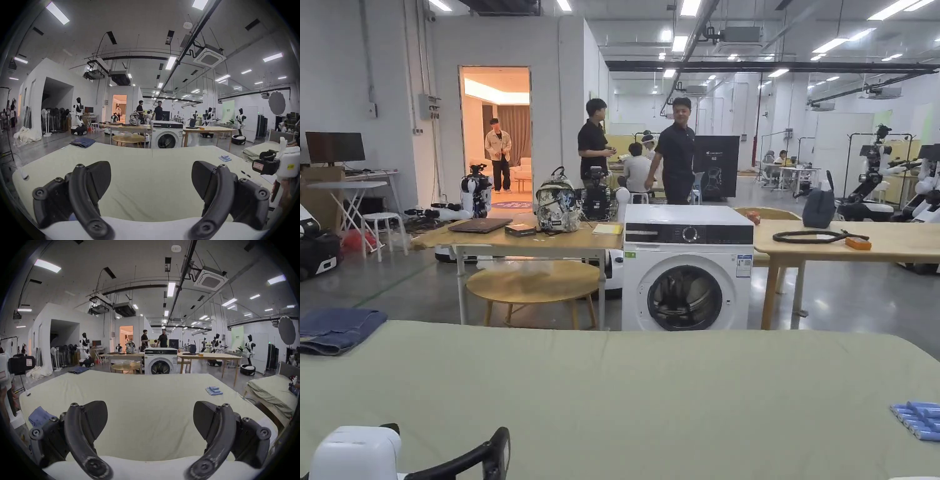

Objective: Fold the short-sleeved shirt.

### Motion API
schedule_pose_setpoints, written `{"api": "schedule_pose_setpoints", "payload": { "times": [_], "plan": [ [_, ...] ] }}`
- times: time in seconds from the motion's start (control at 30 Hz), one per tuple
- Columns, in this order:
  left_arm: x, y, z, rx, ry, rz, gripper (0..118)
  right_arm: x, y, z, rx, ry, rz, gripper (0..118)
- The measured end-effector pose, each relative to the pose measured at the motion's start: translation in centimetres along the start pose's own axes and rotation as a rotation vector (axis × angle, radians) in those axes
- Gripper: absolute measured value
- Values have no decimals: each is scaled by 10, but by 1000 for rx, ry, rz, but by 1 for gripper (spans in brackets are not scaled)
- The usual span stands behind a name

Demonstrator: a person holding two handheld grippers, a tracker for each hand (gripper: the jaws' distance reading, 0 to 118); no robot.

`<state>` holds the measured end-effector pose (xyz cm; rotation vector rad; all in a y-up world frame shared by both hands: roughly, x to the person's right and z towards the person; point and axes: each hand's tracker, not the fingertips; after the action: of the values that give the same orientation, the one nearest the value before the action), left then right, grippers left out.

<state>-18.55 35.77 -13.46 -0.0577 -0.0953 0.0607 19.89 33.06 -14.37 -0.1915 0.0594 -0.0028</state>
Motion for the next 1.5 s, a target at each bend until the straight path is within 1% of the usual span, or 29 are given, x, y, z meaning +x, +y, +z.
{"api": "schedule_pose_setpoints", "payload": {
  "times": [0.07,0.13,0.2,0.27,0.33,0.43,0.5,0.57,0.6,0.67,0.7,0.73,0.83,0.9,0.97,1.07,1.17,1.27,1.5],
  "plan": [
    [-1,1,0,-10,-31,-1,102,-1,0,1,-33,52,-27,108],
    [1,2,2,-16,-34,-2,102,1,-7,2,-40,67,-50,108],
    [3,3,6,-18,-20,4,102,4,-8,3,-50,103,-83,108],
    [3,4,9,-49,-17,15,102,4,-8,6,-47,92,-94,108],
    [6,0,14,-41,-9,13,102,4,-8,8,-36,75,-96,108],
    [12,-1,19,-51,-16,-27,102,3,-7,9,-47,45,-90,108],
    [17,-2,20,-62,40,-27,102,0,-5,8,-58,22,-95,108],
    [16,-6,22,-71,49,-12,102,-7,-5,7,-103,-62,-131,108],
    [16,-6,24,-77,53,-12,102,-9,-5,7,-113,-65,-139,108],
    [15,-7,25,-76,51,16,102,-10,-6,6,-117,-20,-144,108],
    [12,-7,26,-78,29,28,102,-10,-7,7,-115,-12,-166,108],
    [10,-5,25,-83,18,39,102,-10,-7,8,-112,16,-205,108],
    [10,-4,26,-77,25,57,102,-5,-5,7,-133,46,-275,108],
    [8,-3,27,-74,24,67,102,-4,-2,5,-158,29,-279,108],
    [7,-2,29,-67,22,81,102,-4,-2,3,-182,-9,-275,108],
    [4,-1,28,-66,4,102,102,-8,-5,2,-179,-64,-247,108],
    [4,-2,28,-65,13,101,102,-11,-5,1,-190,-79,-218,108],
    [6,-1,29,-73,11,93,102,-12,-3,1,-200,-78,-216,108],
    [10,-4,26,-86,-13,69,102,-7,-7,0,-189,-33,-249,108]
  ]
}}
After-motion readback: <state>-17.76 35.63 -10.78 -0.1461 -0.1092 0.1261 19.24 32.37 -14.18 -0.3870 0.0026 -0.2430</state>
